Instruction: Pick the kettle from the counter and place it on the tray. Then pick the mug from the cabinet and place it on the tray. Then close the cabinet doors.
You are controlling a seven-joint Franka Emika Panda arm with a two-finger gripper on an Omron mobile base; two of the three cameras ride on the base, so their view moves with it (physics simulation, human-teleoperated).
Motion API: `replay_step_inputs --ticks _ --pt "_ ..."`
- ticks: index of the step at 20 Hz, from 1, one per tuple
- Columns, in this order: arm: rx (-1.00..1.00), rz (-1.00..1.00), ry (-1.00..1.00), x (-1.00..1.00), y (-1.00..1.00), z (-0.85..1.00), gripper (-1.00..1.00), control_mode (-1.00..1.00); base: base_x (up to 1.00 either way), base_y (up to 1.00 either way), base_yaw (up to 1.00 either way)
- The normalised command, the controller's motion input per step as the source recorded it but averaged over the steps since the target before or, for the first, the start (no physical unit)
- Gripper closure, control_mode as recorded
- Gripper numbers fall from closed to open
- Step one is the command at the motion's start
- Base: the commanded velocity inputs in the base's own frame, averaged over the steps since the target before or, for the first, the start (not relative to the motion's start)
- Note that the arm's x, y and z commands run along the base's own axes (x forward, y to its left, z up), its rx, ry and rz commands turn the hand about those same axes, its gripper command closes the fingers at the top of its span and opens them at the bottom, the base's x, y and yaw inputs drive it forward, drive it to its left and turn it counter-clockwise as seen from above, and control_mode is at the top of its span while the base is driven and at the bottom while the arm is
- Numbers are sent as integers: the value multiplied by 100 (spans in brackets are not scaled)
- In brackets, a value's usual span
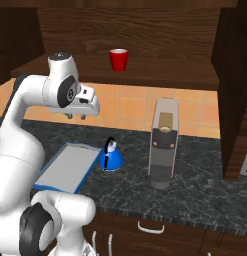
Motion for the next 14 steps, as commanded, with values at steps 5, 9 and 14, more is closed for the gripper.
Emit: replay_step_inputs --ticks 5,9,14 --pt "0 -1 -9 -27 0 -2 -100 -100 0 0 0" --pt "1 -15 -27 -98 0 -32 -100 -100 0 0 0" --pt "9 -24 -4 -49 -21 -41 -100 -100 0 0 0"
